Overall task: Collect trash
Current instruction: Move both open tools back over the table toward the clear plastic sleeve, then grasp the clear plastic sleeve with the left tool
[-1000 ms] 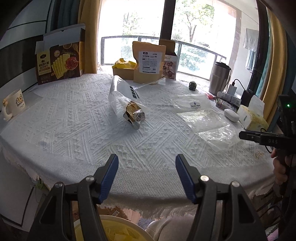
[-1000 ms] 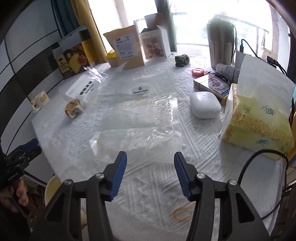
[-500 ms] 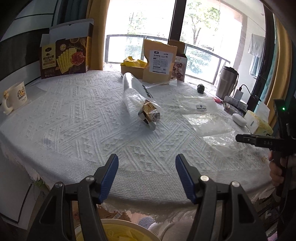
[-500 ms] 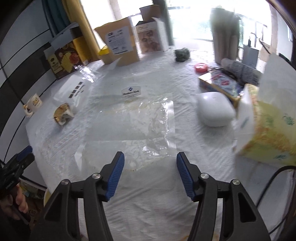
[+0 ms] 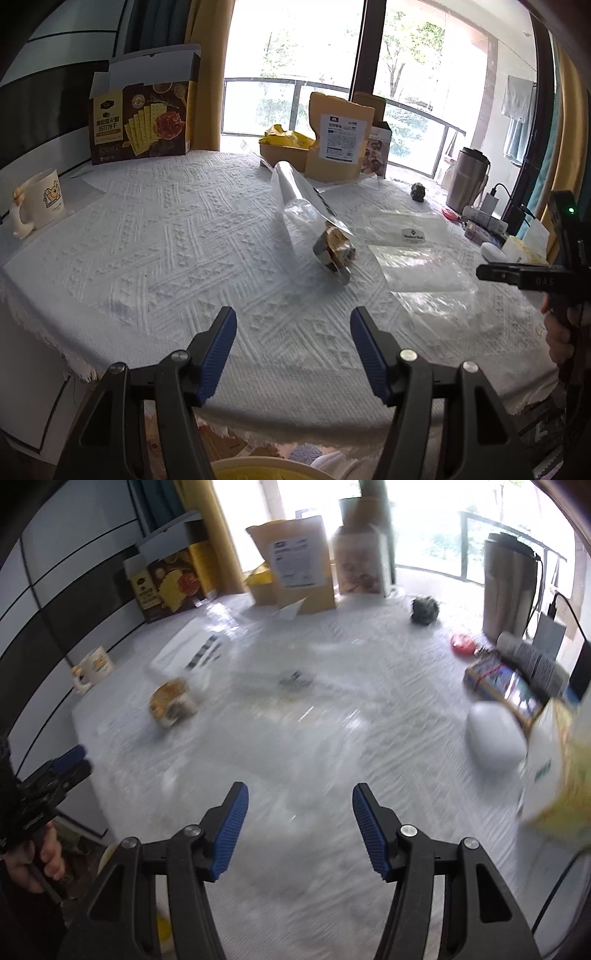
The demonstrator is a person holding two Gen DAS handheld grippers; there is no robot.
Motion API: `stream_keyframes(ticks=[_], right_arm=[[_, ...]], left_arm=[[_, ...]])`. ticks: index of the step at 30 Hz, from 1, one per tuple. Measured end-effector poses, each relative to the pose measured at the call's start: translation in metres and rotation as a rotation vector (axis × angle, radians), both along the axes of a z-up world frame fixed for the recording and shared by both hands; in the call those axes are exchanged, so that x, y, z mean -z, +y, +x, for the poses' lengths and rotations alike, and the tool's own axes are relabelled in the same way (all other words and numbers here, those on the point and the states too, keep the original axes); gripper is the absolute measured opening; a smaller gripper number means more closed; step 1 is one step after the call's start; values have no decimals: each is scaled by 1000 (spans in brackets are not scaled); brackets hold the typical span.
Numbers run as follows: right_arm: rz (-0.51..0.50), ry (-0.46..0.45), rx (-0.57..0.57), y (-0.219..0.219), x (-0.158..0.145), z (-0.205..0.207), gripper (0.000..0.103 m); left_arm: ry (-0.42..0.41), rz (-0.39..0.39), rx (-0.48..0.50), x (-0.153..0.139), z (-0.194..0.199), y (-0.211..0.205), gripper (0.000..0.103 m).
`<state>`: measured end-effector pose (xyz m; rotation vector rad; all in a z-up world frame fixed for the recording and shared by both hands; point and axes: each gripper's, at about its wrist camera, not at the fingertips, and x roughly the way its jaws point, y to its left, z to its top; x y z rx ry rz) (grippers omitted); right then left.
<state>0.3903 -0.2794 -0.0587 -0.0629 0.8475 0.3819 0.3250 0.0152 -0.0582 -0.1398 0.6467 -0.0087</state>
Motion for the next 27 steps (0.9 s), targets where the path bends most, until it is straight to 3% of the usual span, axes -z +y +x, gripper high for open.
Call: stream_keyframes(ticks=[7, 14, 19, 24, 27], right_arm=[[-39, 0, 0, -9, -3, 66, 57], [12, 21, -30, -9, 1, 108, 57], [24, 47, -50, -4, 10, 126, 57], [52, 41, -101, 3, 12, 129, 57], [18, 23, -118, 7, 12, 125, 54]], left_arm=[[-11, -30, 8, -6, 38, 3, 64], [-48, -41, 28, -18, 87, 5, 72], [-29, -34, 16, -18, 130, 9, 72], [13, -117, 26, -9, 161, 18, 72], [45, -139, 28, -2, 171, 19, 72]])
